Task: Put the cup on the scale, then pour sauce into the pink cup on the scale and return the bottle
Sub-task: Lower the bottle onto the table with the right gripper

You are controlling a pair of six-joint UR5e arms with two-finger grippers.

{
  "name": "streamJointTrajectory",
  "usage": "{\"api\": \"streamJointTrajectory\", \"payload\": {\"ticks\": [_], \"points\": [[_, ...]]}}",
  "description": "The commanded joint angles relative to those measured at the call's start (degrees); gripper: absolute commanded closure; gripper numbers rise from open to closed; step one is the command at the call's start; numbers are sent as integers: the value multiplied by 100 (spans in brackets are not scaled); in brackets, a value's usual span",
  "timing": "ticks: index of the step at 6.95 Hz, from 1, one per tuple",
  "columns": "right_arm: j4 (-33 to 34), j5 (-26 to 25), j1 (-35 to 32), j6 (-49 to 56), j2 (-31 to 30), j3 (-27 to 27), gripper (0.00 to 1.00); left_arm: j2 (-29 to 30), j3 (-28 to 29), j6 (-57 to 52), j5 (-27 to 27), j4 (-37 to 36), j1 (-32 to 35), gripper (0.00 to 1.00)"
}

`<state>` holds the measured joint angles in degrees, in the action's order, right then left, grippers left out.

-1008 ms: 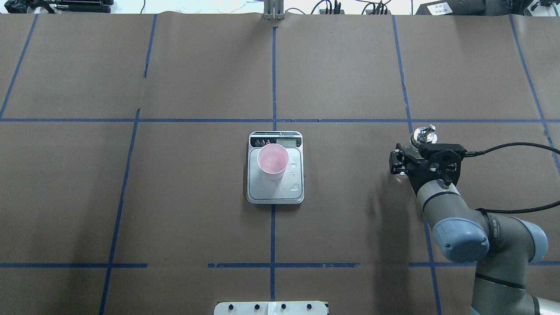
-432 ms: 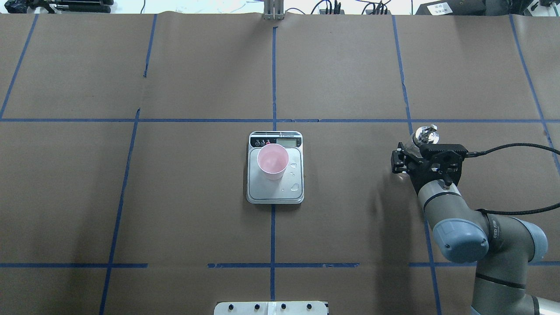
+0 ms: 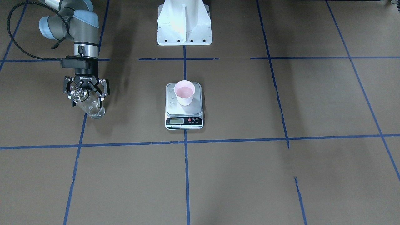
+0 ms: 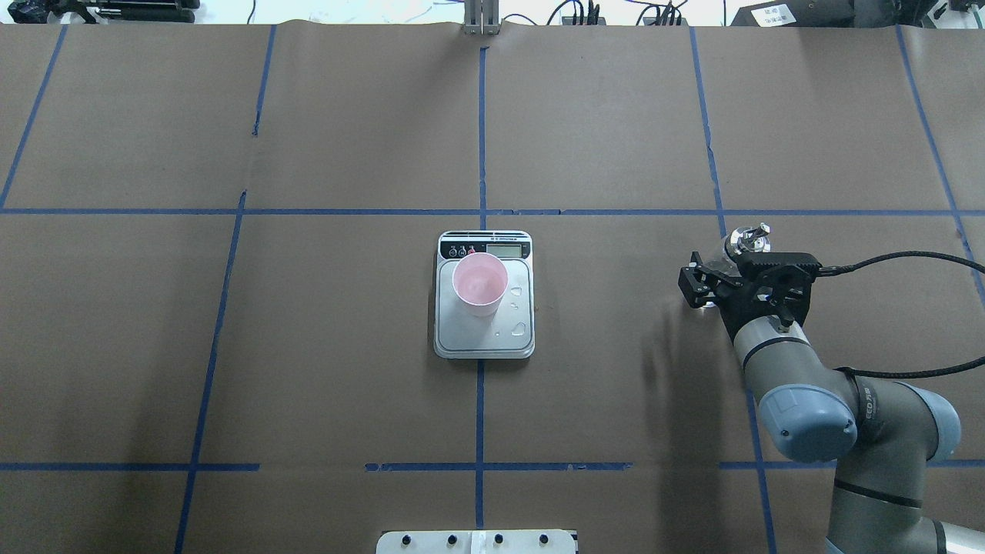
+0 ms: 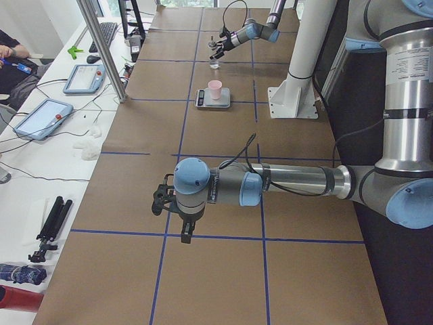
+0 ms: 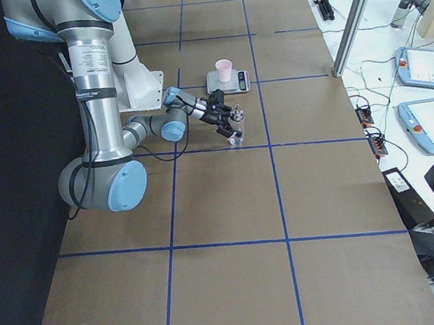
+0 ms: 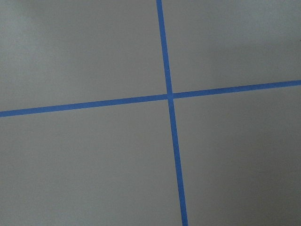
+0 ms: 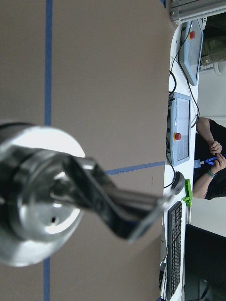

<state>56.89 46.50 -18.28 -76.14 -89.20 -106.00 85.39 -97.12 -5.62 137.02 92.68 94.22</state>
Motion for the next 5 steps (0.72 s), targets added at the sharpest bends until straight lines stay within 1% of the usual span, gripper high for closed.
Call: {"api": "streamJointTrajectory", "payload": {"ticks": [1, 3, 5], "points": [[-3, -1, 0, 3, 8, -8, 0, -5, 0, 0, 0, 5, -9, 0], [-3, -70, 96, -23, -27, -35, 0, 12, 0, 0, 0, 5, -9, 0], [-3, -158, 438, -67, -62, -52, 0, 13, 9, 0, 0, 5, -9, 0]]}}
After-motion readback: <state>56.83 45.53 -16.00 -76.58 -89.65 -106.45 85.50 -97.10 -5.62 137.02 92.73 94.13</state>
